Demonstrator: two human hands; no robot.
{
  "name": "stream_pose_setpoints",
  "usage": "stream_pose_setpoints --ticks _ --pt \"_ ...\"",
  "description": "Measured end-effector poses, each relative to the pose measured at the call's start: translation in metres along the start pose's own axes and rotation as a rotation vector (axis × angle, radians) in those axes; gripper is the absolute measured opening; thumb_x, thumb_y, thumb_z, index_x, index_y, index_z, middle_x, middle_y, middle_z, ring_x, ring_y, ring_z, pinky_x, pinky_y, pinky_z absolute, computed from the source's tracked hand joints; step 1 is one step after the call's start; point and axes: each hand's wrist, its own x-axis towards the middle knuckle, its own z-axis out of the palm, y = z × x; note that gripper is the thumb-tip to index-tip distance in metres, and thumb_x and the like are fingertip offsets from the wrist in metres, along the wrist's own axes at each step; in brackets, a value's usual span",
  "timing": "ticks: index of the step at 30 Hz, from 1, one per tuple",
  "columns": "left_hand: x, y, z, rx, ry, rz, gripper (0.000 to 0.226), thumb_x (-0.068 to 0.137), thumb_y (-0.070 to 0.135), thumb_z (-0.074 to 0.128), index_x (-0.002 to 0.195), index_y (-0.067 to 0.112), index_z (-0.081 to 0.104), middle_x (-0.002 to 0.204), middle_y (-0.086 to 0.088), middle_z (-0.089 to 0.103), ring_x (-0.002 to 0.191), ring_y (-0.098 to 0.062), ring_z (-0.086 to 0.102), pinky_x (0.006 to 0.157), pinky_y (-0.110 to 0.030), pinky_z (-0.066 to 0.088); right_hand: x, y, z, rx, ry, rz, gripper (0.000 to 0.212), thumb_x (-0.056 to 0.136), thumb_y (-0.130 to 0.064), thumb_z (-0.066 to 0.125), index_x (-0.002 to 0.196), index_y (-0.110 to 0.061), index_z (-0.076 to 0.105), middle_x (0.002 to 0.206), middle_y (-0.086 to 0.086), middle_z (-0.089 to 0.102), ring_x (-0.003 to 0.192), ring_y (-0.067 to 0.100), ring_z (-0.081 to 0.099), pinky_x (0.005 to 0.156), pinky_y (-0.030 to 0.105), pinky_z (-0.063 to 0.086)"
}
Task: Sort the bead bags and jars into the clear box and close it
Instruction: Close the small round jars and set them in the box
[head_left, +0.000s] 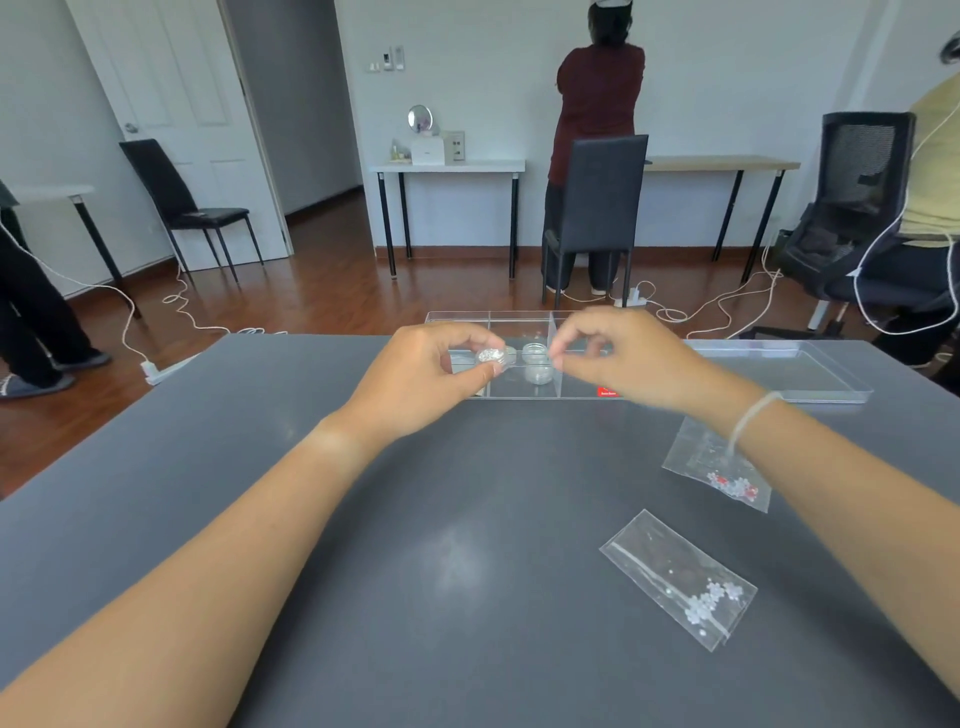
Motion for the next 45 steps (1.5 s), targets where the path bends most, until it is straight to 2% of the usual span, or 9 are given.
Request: stream_pose_setpoints --ticks 4,9,15,23,28,32,35,39,45 --pt "0.009 -0.001 0.003 -0.021 0.045 -0.030 0.011 0.079 0.032 0.065 0.087 0.040 0.067 0.094 0.023 0.066 0.046 -0.012 0.036 0.064 -0.021 0.045 -0.026 0.000 0.003 -0.007 -0.041 -0.074 0.021 0.079 -0.020 0.066 0.069 -0.037 0.059 0.087 -0.015 0.059 0.076 0.011 0.053 0.076 0.027 0.044" --pt "0.028 0.004 0.008 -0.003 0.008 -0.053 0.012 0.080 0.023 0.065 0.091 0.027 0.069 0.087 0.015 0.065 0.056 0.019 0.049 0.058 0.002 0.034 -0.028 0.010 0.002 -0.158 0.074 -0.052 0.008 0.081 -0.024 0.063 0.088 -0.027 0.064 0.102 -0.011 0.059 0.103 0.021 0.051 0.099 0.040 0.038" --pt "0.048 0.005 0.009 0.080 -0.141 -0.126 0.008 0.079 0.028 0.065 0.086 0.030 0.069 0.100 0.007 0.070 0.096 -0.005 0.062 0.087 -0.022 0.044 -0.028 0.020 0.006 -0.318 0.103 0.011 0.033 0.087 -0.027 0.054 0.120 -0.026 0.057 0.128 -0.004 0.055 0.113 0.021 0.043 0.101 0.037 0.030" --pt "0.071 0.011 0.002 0.232 -0.352 -0.204 0.009 0.078 0.026 0.066 0.085 0.030 0.069 0.090 0.009 0.069 0.090 -0.006 0.062 0.083 -0.020 0.042 -0.028 0.023 0.006 -0.341 0.107 0.053 0.038 0.089 -0.027 0.051 0.127 -0.024 0.052 0.130 -0.004 0.053 0.115 0.020 0.042 0.103 0.036 0.032" --pt "0.084 0.014 0.002 0.293 -0.445 -0.222 0.008 0.075 0.024 0.070 0.076 0.033 0.070 0.077 0.023 0.064 0.083 0.001 0.059 0.081 -0.019 0.039 -0.028 0.022 0.006 -0.331 0.101 0.059 0.039 0.089 -0.028 0.052 0.127 -0.025 0.052 0.131 -0.004 0.052 0.116 0.020 0.042 0.103 0.037 0.033" --pt "0.097 0.019 0.001 0.379 -0.554 -0.280 0.005 0.071 0.029 0.074 0.074 0.032 0.071 0.094 0.006 0.071 0.095 -0.016 0.060 0.092 -0.031 0.044 -0.028 0.023 0.007 -0.323 0.098 0.064 0.039 0.089 -0.027 0.052 0.127 -0.025 0.051 0.131 -0.004 0.052 0.116 0.020 0.041 0.103 0.036 0.033" --pt "0.103 0.024 0.003 0.458 -0.620 -0.315 0.009 0.068 0.033 0.075 0.076 0.030 0.072 0.100 -0.014 0.068 0.081 -0.024 0.047 0.074 -0.031 0.041 -0.028 0.024 0.007 -0.331 0.094 0.072 0.039 0.089 -0.028 0.052 0.128 -0.025 0.051 0.132 -0.004 0.052 0.118 0.019 0.041 0.104 0.036 0.033" --pt "0.109 0.027 0.006 0.518 -0.679 -0.356 0.013 0.066 0.036 0.077 0.075 0.030 0.071 0.089 -0.006 0.055 0.079 -0.024 0.041 0.067 -0.030 0.038 -0.028 0.024 0.006 -0.324 0.093 0.076 0.039 0.088 -0.028 0.052 0.128 -0.026 0.051 0.133 -0.004 0.051 0.118 0.019 0.041 0.104 0.037 0.034" --pt "0.113 0.028 0.011 0.542 -0.702 -0.383 0.015 0.065 0.030 0.078 0.076 0.025 0.069 0.075 0.007 0.059 0.070 -0.016 0.045 0.056 -0.023 0.037 -0.027 0.024 0.006 -0.333 0.090 0.084 0.040 0.088 -0.028 0.052 0.128 -0.026 0.051 0.134 -0.004 0.051 0.120 0.019 0.040 0.104 0.036 0.034"
